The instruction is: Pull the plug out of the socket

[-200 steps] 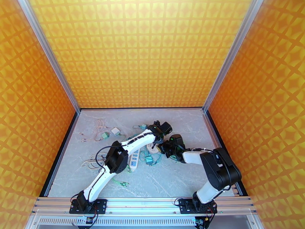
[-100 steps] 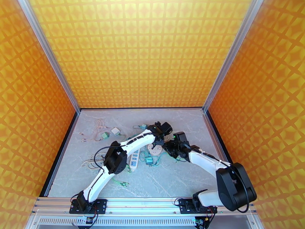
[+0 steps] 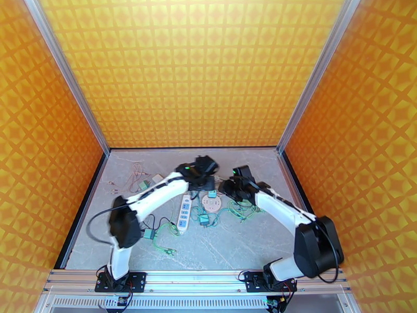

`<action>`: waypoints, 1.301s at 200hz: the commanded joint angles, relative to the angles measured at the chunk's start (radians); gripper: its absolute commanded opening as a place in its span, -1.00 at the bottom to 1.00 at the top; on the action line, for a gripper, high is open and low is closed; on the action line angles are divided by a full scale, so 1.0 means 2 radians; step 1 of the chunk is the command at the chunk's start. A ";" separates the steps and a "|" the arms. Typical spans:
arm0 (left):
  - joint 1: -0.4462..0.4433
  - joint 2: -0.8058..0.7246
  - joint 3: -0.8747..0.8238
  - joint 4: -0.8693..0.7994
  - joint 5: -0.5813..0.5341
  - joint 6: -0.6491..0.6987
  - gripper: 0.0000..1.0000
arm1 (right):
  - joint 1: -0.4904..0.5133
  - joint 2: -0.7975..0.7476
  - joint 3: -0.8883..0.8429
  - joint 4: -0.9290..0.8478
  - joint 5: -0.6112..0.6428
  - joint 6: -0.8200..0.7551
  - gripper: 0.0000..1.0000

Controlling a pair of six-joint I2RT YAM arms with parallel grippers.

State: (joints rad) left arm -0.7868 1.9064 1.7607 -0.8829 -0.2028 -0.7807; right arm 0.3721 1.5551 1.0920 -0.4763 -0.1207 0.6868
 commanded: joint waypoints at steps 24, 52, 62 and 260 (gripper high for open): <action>0.047 -0.087 -0.150 0.091 0.042 -0.052 0.38 | 0.058 0.077 0.083 -0.090 0.084 -0.056 0.25; 0.054 -0.106 -0.214 0.137 0.075 -0.069 0.37 | 0.063 0.125 0.119 -0.112 0.104 -0.058 0.27; 0.054 -0.107 -0.229 0.155 0.091 -0.073 0.37 | 0.065 0.136 0.132 -0.116 0.109 -0.062 0.27; 0.059 0.080 -0.196 0.352 0.297 -0.041 -0.07 | 0.072 0.194 0.195 -0.119 0.145 -0.104 -0.34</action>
State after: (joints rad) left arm -0.6655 2.0434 1.3289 -0.2222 0.3328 -0.8631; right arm 0.5140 1.9560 1.4818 -0.7315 0.1623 0.4812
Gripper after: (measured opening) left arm 0.468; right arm 0.419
